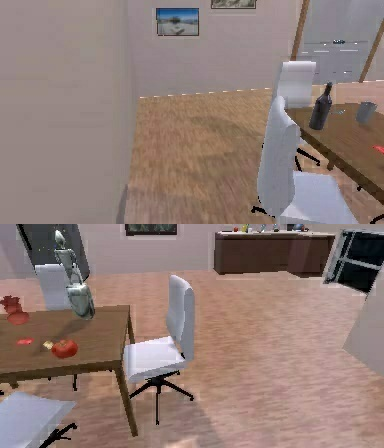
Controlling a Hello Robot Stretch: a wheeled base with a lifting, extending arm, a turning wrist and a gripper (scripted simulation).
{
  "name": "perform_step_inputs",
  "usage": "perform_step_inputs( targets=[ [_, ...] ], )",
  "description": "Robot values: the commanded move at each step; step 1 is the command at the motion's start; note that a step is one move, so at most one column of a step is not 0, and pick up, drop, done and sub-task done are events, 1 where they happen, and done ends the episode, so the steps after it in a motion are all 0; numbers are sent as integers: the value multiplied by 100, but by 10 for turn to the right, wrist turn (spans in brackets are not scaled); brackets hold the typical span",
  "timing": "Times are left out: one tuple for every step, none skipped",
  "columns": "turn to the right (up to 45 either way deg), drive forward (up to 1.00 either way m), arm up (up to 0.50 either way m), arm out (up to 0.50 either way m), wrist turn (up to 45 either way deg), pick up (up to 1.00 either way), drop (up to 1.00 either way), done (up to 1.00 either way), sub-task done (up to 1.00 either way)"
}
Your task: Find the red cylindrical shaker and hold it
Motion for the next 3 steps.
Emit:
perform_step_inputs(
  targets=[
    [-90, 0, 0, 0, 0, 0, 0, 0, 0],
    [0, 70, 0, 0, 0, 0, 0, 0, 0],
    [330, 0, 0, 0, 0, 0, 0, 0, 0]
  ],
)
